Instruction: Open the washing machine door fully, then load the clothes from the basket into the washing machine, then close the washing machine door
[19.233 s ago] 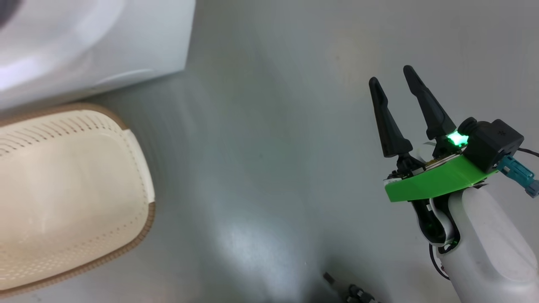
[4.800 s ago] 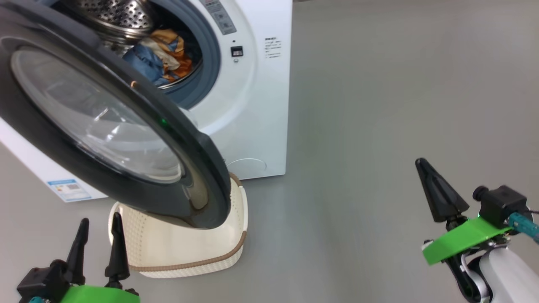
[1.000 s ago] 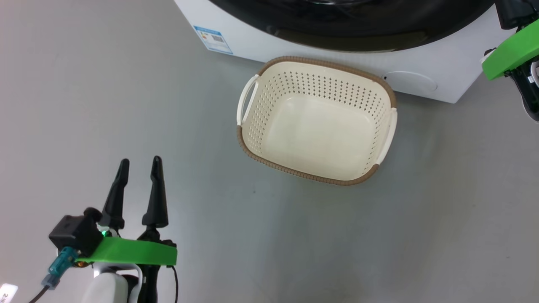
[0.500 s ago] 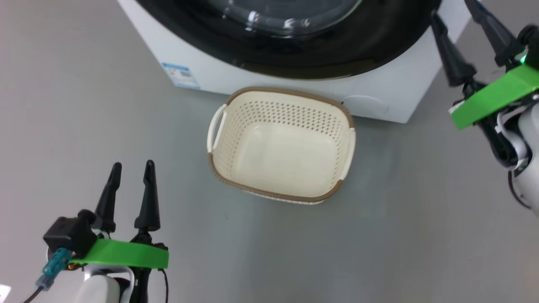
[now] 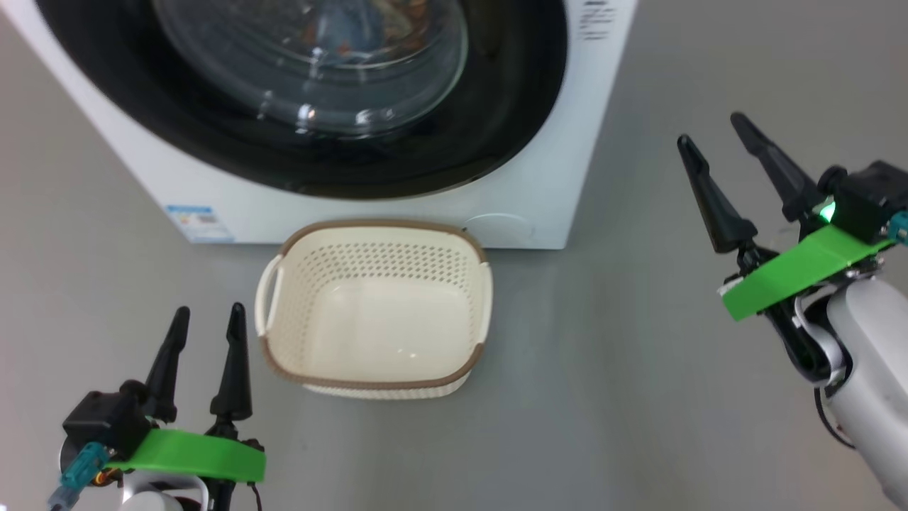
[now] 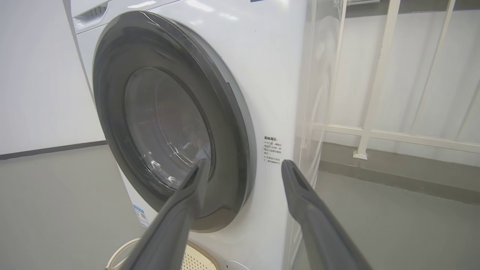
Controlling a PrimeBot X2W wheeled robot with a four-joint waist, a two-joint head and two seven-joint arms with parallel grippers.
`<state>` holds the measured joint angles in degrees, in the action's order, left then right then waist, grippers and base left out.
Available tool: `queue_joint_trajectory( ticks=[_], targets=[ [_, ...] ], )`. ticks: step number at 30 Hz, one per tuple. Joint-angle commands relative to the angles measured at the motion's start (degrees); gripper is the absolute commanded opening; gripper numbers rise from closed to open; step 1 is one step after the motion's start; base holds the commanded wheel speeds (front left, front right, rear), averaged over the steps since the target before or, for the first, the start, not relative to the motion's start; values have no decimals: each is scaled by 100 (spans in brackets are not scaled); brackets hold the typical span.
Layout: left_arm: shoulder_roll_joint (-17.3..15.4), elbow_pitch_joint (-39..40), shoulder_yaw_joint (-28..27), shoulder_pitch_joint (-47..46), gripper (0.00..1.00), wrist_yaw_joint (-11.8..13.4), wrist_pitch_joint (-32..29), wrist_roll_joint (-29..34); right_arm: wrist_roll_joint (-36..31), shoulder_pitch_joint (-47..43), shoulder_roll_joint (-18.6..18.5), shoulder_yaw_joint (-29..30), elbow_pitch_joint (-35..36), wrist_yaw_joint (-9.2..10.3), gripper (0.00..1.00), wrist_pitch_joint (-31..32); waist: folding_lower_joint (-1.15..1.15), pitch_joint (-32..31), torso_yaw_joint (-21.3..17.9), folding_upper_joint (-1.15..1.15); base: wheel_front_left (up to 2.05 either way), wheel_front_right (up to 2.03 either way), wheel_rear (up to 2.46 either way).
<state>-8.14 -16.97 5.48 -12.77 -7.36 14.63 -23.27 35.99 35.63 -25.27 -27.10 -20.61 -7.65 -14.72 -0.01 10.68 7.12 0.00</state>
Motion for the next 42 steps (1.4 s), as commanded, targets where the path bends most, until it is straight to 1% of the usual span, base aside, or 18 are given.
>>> queue_joint_trajectory(
  ticks=[1,8,12,13,17,27,42],
  targets=[
    [-162,90,-196,-1,100,-13,37,23,-24,-186,-1,21,162,16,100,-28,1,-446,-549,0,0,0,0],
    [-187,103,-252,175,100,4,37,-52,-7,-901,198,308,429,16,100,-28,1,-720,-1002,0,0,0,0],
    [-188,131,-301,259,100,4,37,-142,-42,-1260,245,455,541,16,100,-28,1,-835,-1191,0,0,0,0],
    [-169,143,-330,294,100,3,37,-191,-74,-1435,252,573,604,16,100,-28,1,-884,-1260,0,0,0,0],
    [-148,156,-356,395,100,7,37,-253,-136,-1750,240,744,708,16,100,-28,1,-979,-1373,0,0,0,0],
    [-183,130,-353,473,100,53,37,-295,-256,-2283,314,1172,841,16,100,-28,1,-1080,-1434,0,0,0,0],
    [-211,112,-285,473,100,135,37,-255,-414,-2431,379,1232,782,16,100,-28,1,-1083,-1320,0,0,0,0]
  ],
)
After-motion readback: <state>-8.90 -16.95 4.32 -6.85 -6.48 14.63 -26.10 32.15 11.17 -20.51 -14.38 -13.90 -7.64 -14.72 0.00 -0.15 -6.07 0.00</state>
